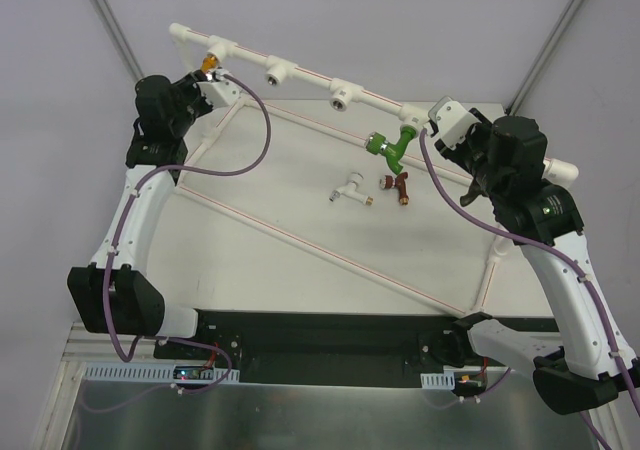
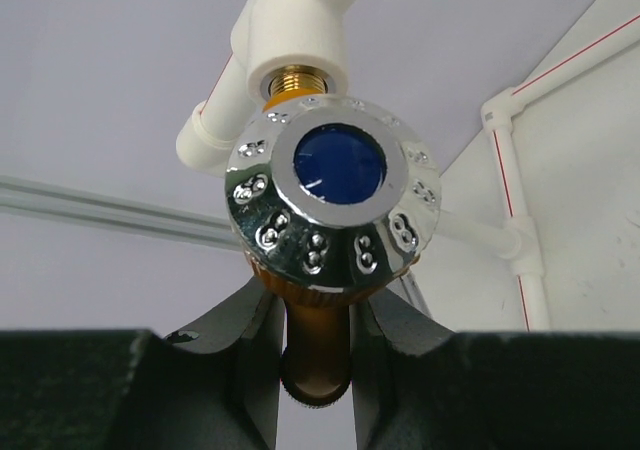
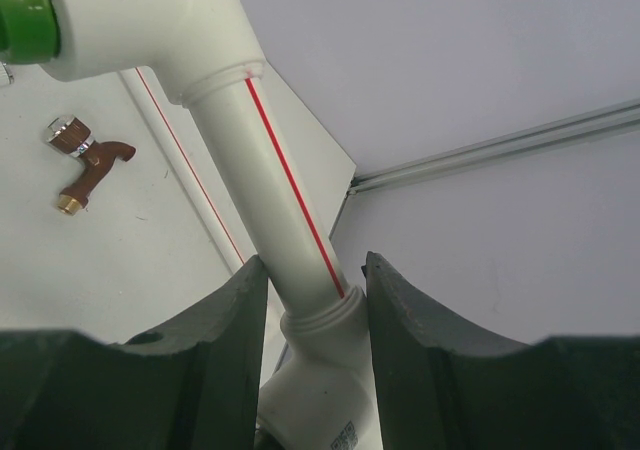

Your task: Install the water faucets

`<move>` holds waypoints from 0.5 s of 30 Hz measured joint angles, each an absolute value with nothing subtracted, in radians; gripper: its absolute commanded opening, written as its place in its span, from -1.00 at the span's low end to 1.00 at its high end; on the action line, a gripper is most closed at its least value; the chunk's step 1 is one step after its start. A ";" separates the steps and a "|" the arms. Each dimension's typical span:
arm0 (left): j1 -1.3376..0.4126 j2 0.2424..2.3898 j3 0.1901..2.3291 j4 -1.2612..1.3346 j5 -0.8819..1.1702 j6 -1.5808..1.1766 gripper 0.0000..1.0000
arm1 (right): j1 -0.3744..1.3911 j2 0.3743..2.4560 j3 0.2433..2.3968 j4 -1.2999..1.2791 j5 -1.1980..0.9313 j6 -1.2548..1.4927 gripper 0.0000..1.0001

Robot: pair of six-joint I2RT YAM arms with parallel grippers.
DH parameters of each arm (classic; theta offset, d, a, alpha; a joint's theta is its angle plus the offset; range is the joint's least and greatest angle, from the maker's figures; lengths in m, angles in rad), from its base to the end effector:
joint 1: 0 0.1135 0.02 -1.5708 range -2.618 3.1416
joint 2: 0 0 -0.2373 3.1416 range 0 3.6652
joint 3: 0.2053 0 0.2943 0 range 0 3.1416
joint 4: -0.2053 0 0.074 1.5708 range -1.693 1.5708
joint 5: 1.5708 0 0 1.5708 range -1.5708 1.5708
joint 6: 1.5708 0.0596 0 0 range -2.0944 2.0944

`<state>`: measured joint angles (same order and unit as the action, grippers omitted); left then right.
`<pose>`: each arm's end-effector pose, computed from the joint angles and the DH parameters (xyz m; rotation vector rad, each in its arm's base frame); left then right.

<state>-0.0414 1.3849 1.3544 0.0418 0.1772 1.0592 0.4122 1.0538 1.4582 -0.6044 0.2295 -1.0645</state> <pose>0.3978 -0.0270 0.3994 0.9543 1.2820 0.6609 0.2559 0.0971 0.4621 -1.0904 1.4512 -0.6708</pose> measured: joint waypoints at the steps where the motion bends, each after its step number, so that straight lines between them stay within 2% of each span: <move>1: -0.044 1.383 1.352 0.043 0.171 1.066 -0.57 | 0.412 1.054 1.458 -0.604 0.229 -1.065 -0.97; 2: -0.046 1.382 1.351 0.044 0.168 1.070 -0.44 | 0.412 1.054 1.458 -0.605 0.229 -1.065 -0.97; 5: -0.047 1.378 1.348 0.039 0.171 1.070 -0.30 | 0.413 1.054 1.458 -0.605 0.229 -1.065 -0.97; 7: -0.057 1.381 1.341 0.028 0.181 1.060 -0.14 | 0.416 1.053 1.458 -0.608 0.229 -1.065 -0.96; 10: -0.072 1.383 1.325 0.022 0.194 1.032 -0.03 | 0.417 1.052 1.458 -0.609 0.229 -1.065 -0.97; 12: -0.072 1.383 1.312 0.027 0.208 1.000 -0.01 | 0.418 1.052 1.458 -0.609 0.229 -1.065 -0.97; 15: -0.066 1.383 1.301 0.035 0.226 0.944 -0.20 | 0.418 1.052 1.458 -0.609 0.229 -1.065 -0.97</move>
<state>-0.0658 1.3834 1.3006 0.0345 0.2264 0.9443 0.4179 1.0519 1.4582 -0.6094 0.2291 -1.0653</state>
